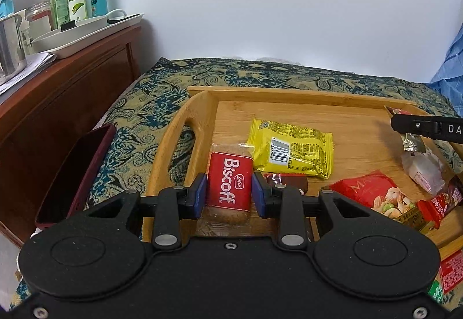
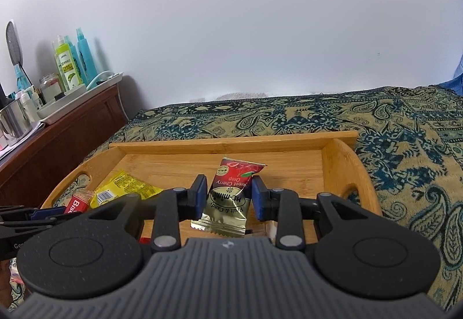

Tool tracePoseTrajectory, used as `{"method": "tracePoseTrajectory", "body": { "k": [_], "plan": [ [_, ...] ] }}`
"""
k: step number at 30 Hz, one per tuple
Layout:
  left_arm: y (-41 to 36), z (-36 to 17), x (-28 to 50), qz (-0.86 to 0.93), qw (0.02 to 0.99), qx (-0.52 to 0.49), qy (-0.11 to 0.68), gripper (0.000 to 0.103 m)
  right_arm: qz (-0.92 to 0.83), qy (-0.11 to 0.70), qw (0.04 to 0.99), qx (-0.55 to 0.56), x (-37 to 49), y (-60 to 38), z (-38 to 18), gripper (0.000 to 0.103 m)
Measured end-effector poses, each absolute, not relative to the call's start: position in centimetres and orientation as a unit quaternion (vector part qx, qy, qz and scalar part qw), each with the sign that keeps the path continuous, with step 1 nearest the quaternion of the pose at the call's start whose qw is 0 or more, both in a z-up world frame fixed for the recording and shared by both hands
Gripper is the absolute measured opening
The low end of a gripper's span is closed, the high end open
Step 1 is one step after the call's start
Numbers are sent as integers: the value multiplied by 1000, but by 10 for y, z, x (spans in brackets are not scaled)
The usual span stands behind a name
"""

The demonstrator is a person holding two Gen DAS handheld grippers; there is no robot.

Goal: Organize snacks
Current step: 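Carry both held packets over the tray and lower them inside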

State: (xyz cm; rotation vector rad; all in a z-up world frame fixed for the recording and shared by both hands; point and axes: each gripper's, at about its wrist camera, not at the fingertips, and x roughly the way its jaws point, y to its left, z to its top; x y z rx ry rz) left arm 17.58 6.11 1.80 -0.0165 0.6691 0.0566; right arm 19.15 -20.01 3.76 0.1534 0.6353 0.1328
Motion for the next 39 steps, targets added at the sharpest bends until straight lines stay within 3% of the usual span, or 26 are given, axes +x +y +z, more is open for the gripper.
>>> {"method": "tracePoseTrajectory", "body": {
  "k": [39],
  "plan": [
    [59,14,175,23,943,-4,332,32,68,351,931,65,198,-197,29,39]
  ]
}}
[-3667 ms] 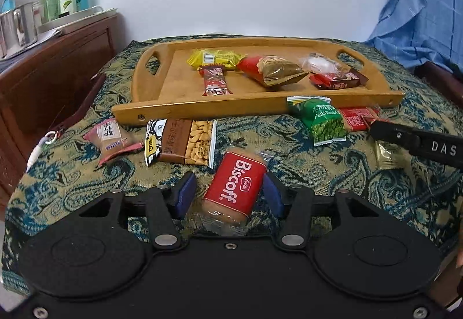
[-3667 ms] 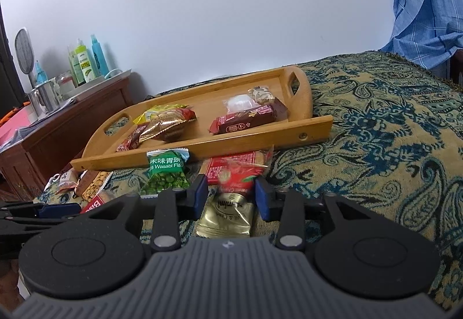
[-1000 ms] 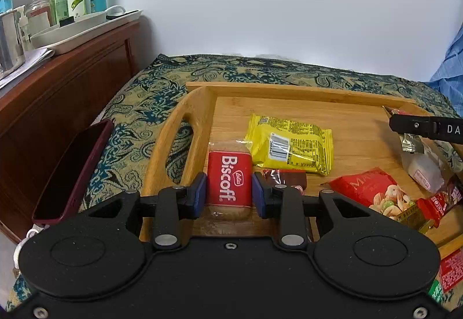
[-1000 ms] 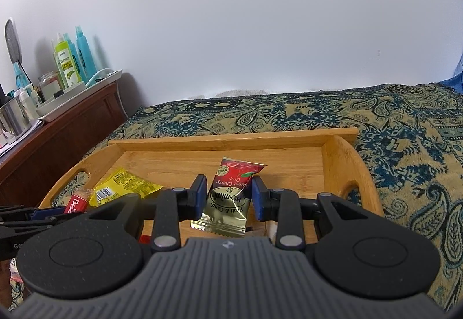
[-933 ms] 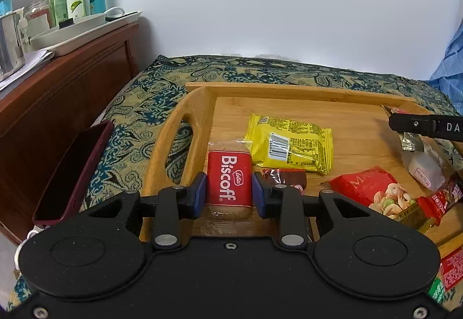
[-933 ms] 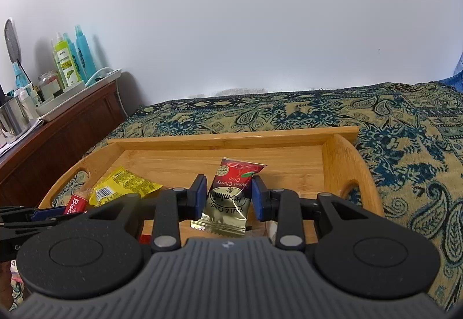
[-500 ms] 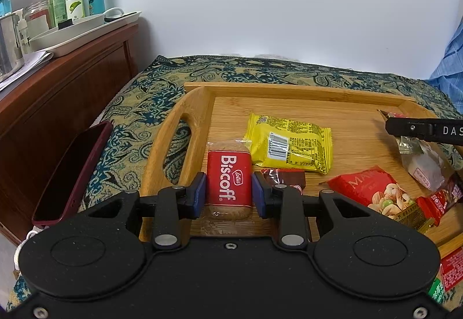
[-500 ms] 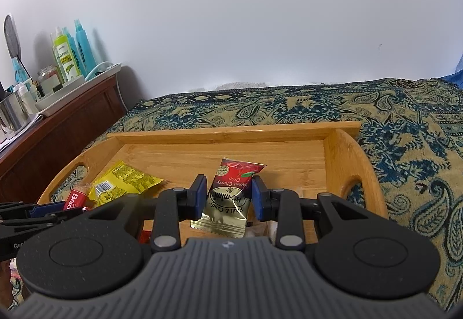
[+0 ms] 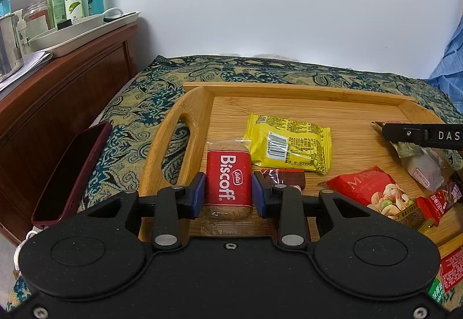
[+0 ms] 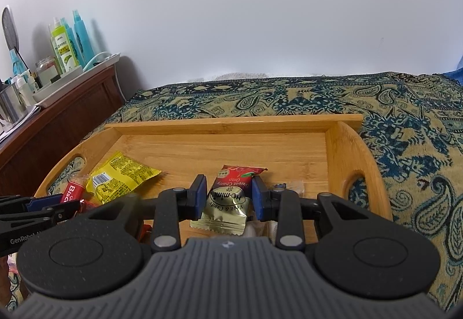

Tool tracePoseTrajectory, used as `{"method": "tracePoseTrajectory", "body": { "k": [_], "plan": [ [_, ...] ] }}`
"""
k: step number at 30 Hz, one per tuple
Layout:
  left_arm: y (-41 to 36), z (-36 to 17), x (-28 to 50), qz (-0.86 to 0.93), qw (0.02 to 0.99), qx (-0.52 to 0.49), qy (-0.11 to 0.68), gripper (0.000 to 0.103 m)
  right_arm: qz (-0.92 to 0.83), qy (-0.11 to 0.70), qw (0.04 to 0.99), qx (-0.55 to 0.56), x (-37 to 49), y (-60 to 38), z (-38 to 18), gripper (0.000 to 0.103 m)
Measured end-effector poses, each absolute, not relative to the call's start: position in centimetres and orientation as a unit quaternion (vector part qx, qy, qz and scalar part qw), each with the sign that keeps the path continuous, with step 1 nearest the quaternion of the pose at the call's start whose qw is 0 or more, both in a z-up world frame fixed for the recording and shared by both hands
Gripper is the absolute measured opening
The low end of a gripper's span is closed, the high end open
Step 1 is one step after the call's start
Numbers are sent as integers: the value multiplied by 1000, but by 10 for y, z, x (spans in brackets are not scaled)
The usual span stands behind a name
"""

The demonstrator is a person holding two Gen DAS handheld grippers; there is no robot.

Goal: Organize snacks
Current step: 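Carry both held packets over the tray and lower them inside, then open both grippers to release the packets into the tray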

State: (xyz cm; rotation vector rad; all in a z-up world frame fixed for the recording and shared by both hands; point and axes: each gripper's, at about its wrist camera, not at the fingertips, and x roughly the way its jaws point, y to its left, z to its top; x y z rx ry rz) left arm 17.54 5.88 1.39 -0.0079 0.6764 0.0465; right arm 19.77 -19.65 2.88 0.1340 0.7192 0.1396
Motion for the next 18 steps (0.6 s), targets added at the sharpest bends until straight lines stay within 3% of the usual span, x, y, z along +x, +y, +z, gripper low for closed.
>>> {"method": "tracePoseTrajectory", "body": {
  "k": [10,14,16,18],
  "plan": [
    [58,14,176,23,943,-3,332,32,70,362,927,63,200,-196,28,39],
    [56,14,176,22,943,-1,331,34,71,354,930,66,199,-197,30,46],
    [55,15,175,20,943,0,332,40,72,347,933,65,197,-197,31,59],
    [54,15,175,17,944,3,331,41,72,342,935,61,195,-196,33,61]
  ]
}}
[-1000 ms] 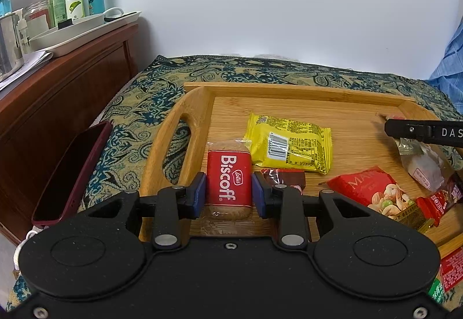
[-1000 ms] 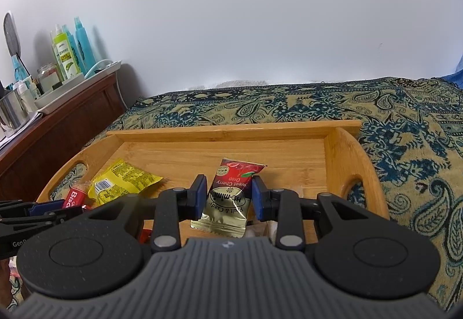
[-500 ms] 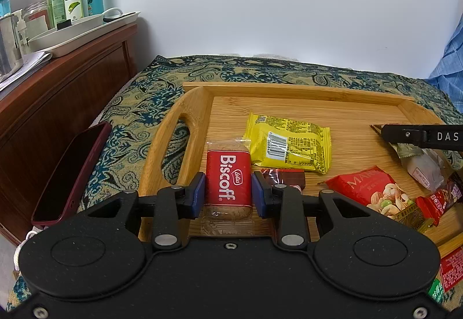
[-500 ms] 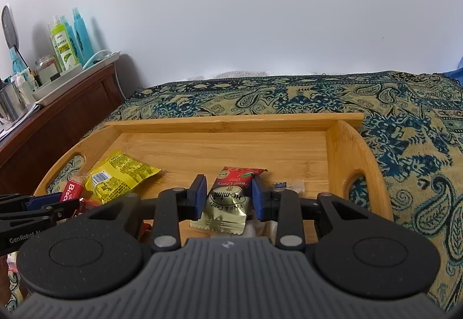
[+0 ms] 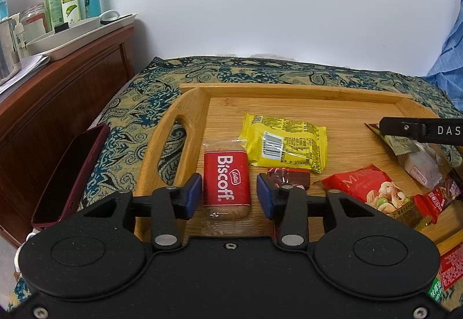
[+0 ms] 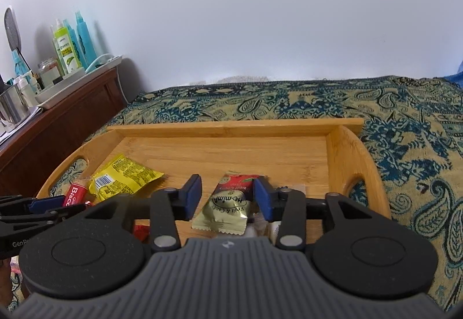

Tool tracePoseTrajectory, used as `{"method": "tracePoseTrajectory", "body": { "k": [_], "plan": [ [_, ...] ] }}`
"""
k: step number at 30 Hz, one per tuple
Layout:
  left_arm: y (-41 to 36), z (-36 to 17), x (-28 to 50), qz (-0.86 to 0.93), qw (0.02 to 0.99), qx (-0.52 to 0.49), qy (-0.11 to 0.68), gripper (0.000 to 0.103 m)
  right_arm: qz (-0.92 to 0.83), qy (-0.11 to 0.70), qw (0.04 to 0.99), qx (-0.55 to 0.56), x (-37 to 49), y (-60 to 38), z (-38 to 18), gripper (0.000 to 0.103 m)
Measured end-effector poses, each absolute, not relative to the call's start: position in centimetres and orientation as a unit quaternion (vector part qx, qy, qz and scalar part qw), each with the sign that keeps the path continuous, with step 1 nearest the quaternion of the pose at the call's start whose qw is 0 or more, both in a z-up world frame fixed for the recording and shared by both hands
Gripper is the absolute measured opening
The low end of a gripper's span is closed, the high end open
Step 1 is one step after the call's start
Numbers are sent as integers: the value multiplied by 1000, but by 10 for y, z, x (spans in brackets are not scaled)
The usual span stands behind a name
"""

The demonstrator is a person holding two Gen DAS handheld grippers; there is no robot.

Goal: Organize snacks
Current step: 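Open both grippers to release the packets into the tray, then withdraw both open grippers from the tray back to the snack pile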

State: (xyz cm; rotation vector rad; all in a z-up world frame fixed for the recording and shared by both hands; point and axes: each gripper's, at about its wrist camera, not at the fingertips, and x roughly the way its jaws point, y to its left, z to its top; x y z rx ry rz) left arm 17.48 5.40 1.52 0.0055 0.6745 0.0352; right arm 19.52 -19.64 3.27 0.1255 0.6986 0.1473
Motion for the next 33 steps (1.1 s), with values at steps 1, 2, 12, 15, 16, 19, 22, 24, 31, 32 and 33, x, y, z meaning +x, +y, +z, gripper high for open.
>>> {"method": "tracePoseTrajectory", "body": {
  "k": [1,2,12,15,16,19,22,24,31,32,33],
  "plan": [
    [54,16,174,16,944,4,330,43,72,339,936,59,194,-196,33,62],
    [54,17,173,15,944,4,330,45,71,336,937,56,193,-195,34,65],
    [57,31,156,2,951,-2,308,77,71,303,950,32,173,-194,55,82],
    [53,36,146,-4,955,7,297,83,69,299,951,33,161,-194,60,86],
    [51,38,142,-7,956,12,294,85,68,296,952,32,156,-194,61,86],
    [47,40,131,-12,956,20,294,90,62,290,954,35,141,-194,64,88],
    [43,41,118,-23,954,20,297,91,56,286,955,54,126,-196,66,91],
    [39,43,108,-29,956,23,291,93,55,284,955,60,118,-196,67,92],
    [29,46,70,-46,962,27,268,97,38,270,960,58,81,-192,61,95],
    [29,46,66,-48,963,27,265,97,34,269,961,56,76,-192,60,95],
    [28,45,61,-50,964,28,261,97,31,268,961,54,71,-192,58,95]
  ]
}}
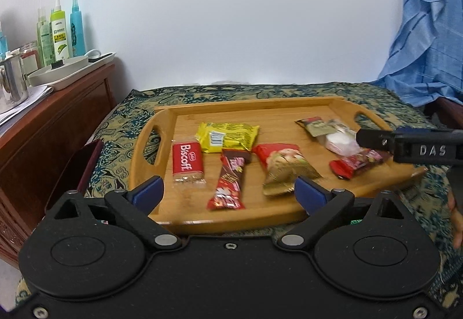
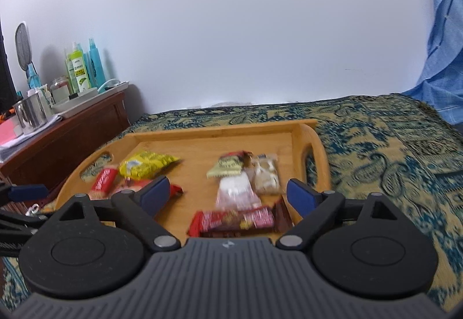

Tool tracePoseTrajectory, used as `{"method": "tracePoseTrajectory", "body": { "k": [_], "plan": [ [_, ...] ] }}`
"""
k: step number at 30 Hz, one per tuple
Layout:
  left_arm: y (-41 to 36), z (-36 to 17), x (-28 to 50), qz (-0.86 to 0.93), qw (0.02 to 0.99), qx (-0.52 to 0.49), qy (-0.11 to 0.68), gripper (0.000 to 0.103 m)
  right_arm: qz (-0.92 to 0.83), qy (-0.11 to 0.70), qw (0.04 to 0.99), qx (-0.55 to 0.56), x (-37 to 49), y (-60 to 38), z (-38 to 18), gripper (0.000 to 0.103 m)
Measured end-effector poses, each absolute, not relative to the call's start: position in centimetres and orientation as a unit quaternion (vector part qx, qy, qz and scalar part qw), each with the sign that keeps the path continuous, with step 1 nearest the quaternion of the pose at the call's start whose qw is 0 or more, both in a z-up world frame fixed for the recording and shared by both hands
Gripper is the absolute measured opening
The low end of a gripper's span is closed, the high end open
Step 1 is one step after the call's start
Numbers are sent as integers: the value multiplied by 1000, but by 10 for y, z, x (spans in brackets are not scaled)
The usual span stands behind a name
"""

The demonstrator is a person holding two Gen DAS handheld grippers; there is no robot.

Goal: Organize snacks
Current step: 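Withdraw both open grippers from the tray back to the snack pile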

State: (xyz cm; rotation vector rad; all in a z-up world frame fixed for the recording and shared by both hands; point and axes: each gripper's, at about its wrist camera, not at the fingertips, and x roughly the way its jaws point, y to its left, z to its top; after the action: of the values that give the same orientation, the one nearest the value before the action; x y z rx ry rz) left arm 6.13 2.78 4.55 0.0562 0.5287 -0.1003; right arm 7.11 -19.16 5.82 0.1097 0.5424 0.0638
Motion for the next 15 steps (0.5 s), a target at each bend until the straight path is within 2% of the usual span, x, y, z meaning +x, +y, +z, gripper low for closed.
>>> {"method": "tracePoseTrajectory", "body": {
  "k": [9,15],
  "plan": [
    [30,34,38,-41,964,29,262,98,5,265,963,51,32,-186,42,99],
    [33,23,28,-33,963,29,265,100,-9,235,971,34,8,-178,38,101]
  ]
}}
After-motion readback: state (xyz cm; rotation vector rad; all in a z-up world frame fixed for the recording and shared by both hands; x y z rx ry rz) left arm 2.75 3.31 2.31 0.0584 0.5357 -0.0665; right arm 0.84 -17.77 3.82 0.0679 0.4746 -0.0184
